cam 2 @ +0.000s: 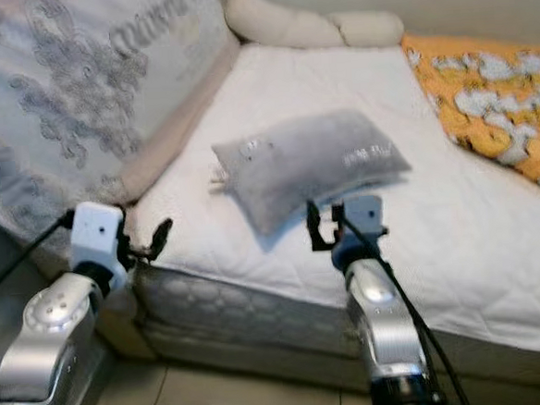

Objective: Clean up the room

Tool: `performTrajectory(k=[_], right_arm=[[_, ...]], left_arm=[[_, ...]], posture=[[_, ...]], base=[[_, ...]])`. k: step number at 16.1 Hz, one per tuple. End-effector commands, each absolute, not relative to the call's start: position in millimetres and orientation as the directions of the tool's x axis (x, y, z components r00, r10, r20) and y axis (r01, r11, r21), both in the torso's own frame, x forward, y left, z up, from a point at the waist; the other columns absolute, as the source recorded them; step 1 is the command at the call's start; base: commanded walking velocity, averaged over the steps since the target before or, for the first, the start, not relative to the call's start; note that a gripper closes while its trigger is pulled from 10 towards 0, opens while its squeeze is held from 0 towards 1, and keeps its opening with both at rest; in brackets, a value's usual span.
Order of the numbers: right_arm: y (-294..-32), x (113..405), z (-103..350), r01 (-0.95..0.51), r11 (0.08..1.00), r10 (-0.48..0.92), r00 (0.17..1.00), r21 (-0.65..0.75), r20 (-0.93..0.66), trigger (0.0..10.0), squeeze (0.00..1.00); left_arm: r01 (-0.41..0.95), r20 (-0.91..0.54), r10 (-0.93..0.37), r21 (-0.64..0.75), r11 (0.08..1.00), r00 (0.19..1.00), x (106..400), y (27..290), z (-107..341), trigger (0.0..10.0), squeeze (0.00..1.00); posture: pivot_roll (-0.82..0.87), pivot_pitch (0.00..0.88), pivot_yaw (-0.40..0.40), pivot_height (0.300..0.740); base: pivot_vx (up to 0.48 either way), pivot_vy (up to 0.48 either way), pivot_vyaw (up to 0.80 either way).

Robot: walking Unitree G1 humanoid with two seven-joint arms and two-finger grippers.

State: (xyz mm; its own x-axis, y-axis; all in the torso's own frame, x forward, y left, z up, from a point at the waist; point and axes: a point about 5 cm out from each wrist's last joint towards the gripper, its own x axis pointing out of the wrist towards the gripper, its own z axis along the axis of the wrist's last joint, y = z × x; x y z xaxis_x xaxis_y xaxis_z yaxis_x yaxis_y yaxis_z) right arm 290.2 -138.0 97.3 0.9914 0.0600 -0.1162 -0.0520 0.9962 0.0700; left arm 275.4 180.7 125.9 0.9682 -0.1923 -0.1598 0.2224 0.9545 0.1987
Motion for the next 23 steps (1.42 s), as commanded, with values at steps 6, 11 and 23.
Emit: performTrajectory(k=[6, 11, 23], right_arm=[[-134.0, 290.8, 99.3, -0.072, 0.995, 0.079, 0.991, 0.071, -0.105, 10.0, 0.0], [-135.0, 290.9, 98.8, -0.064, 0.996, 0.07, 0.992, 0.063, -0.106, 10.0, 0.0], [-136.2, 291.3, 98.4, -0.053, 0.997, 0.058, 0.993, 0.052, -0.104, 10.0, 0.0]], left_arm=[[0.207, -0.161, -0.176, 0.205, 0.957, 0.971, 276.3, 185.0, 126.8, 10.0, 0.0], [0.209, -0.163, -0.178, 0.204, 0.956, 0.97, 276.4, 185.2, 126.4, 10.0, 0.0], [0.211, -0.166, -0.179, 0.201, 0.956, 0.97, 276.1, 185.0, 125.9, 10.0, 0.0]], posture=[[0.16, 0.0, -0.01, 0.74], [0.16, 0.0, -0.01, 0.74], [0.16, 0.0, -0.01, 0.74]], base=[[0.276, 0.0, 0.0], [0.277, 0.0, 0.0], [0.277, 0.0, 0.0]])
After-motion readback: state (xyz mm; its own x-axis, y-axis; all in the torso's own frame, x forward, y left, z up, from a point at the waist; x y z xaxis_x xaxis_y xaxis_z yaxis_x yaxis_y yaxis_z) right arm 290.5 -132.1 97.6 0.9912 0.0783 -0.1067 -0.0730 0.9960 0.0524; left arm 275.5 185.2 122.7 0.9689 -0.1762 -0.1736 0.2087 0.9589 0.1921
